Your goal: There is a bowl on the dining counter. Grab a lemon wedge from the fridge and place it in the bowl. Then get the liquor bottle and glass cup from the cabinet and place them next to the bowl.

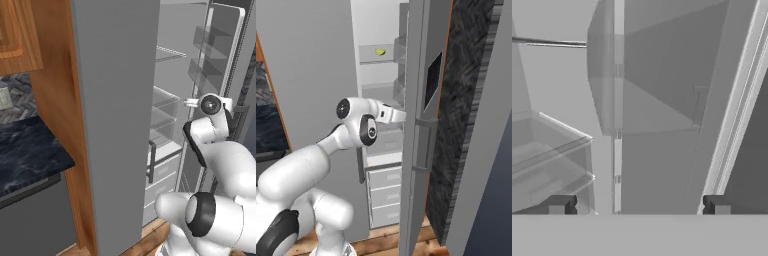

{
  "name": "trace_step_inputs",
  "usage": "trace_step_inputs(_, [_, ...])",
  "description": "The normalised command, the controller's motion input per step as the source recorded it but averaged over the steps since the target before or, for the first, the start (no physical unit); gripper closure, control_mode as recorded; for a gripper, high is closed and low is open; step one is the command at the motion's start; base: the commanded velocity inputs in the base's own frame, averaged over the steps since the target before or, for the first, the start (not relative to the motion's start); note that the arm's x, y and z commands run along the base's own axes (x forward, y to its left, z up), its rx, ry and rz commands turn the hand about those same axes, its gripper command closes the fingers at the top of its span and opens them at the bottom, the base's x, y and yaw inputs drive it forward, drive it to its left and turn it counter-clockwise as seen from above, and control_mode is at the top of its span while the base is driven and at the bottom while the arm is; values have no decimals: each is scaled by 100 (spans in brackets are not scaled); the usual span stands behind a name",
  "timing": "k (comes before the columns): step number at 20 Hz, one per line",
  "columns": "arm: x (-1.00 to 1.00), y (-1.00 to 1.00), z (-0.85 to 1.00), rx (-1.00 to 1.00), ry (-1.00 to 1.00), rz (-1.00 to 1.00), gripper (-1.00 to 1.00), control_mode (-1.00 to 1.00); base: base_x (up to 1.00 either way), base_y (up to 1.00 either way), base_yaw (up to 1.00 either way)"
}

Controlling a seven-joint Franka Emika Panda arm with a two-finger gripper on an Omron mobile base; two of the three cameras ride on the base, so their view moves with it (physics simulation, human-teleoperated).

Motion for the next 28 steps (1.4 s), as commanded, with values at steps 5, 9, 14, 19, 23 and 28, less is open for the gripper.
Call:
trace_step_inputs(5, [0, -45, 0, 0, -7, 0, -100, -100, 0, 0, 0])
trace_step_inputs(9, [1, -48, 0, 0, -5, 0, -100, -100, 0, 0, 0])
trace_step_inputs(14, [7, -51, 0, 0, -3, 0, -100, -100, 0, 0, 0])
trace_step_inputs(19, [11, -71, 0, 0, -2, -2, -100, -100, 0, 0, 0])
trace_step_inputs(23, [28, -89, 0, 0, 0, -3, -100, -100, 0, 0, 0])
trace_step_inputs(28, [24, -88, 0, 0, 0, -1, -100, -100, 0, 0, 0])
